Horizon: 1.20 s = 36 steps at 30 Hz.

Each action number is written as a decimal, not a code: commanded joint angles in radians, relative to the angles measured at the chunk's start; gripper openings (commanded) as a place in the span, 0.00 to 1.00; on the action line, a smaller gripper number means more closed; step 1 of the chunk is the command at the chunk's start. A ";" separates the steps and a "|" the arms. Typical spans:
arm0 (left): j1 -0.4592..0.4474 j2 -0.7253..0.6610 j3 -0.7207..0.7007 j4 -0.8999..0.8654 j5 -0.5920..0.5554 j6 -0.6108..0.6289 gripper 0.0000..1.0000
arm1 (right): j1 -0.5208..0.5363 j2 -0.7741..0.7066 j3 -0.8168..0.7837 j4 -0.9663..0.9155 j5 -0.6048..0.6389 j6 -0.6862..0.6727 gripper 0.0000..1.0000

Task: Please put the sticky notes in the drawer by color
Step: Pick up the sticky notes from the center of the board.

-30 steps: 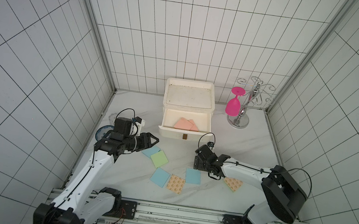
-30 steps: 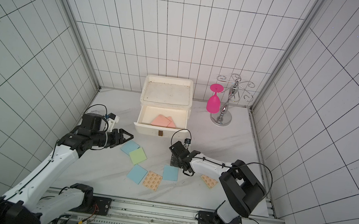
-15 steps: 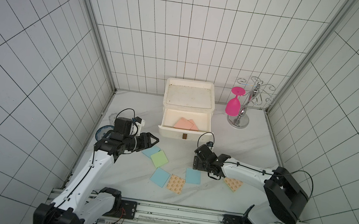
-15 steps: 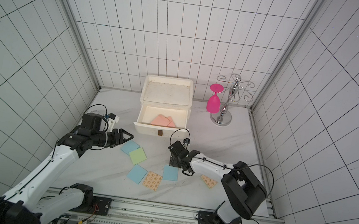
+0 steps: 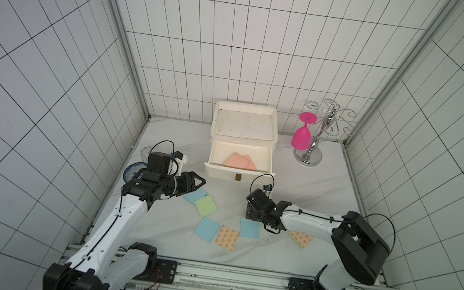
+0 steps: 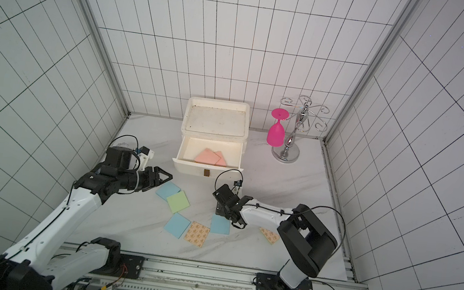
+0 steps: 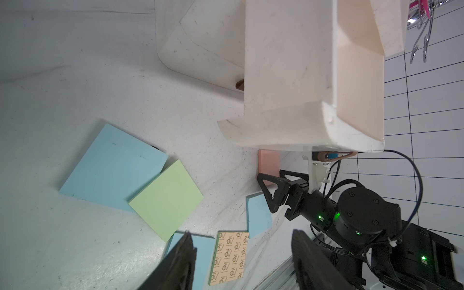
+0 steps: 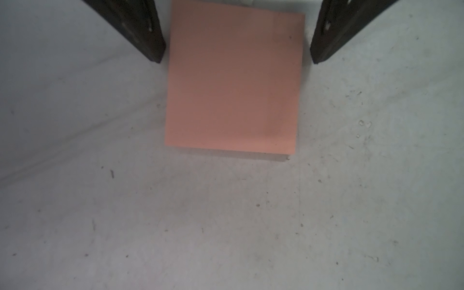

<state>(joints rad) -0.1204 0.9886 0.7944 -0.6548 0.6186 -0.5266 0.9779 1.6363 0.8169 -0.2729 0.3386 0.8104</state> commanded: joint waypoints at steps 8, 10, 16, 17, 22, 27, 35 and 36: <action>0.003 -0.015 0.014 0.009 -0.002 -0.001 0.64 | 0.009 -0.012 -0.047 -0.010 0.019 0.017 0.74; 0.003 -0.020 0.014 0.006 -0.002 -0.001 0.64 | 0.010 -0.051 -0.072 -0.001 0.010 0.015 0.70; -0.034 -0.018 0.025 0.014 -0.018 -0.034 0.63 | 0.008 -0.271 -0.141 -0.070 0.013 -0.010 0.69; -0.062 -0.016 0.033 0.019 -0.031 -0.048 0.64 | 0.009 -0.314 -0.148 -0.097 0.012 -0.025 0.69; -0.291 0.032 0.106 0.087 -0.129 -0.143 0.64 | 0.008 -0.612 -0.154 -0.256 -0.002 -0.115 0.69; -0.472 0.148 0.192 0.237 -0.110 -0.285 0.64 | 0.008 -0.881 -0.112 -0.404 -0.073 -0.194 0.68; -0.650 0.310 0.293 0.496 -0.074 -0.465 0.63 | 0.007 -1.003 -0.014 -0.422 -0.198 -0.258 0.68; -0.664 0.326 0.298 0.518 -0.066 -0.478 0.63 | 0.008 -1.001 -0.011 -0.413 -0.204 -0.257 0.68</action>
<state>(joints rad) -0.7498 1.2865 1.0527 -0.2684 0.5297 -0.9234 0.9821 0.6373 0.7593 -0.6739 0.1905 0.5919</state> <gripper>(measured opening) 0.635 0.683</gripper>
